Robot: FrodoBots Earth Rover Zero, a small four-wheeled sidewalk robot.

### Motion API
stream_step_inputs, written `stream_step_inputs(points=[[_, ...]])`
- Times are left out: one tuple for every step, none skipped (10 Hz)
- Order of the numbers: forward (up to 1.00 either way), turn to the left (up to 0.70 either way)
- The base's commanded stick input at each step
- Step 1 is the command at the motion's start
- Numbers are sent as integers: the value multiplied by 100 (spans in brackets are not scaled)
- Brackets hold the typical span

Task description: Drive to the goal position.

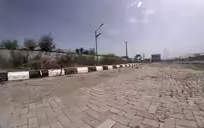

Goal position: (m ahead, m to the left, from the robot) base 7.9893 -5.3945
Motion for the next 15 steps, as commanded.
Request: stream_step_inputs(points=[[100,0],[100,0],[100,0],[100,0],[100,0],[100,0],[100,0],[100,0],[100,0],[100,0],[100,0],[100,0],[100,0],[100,0],[100,0]])
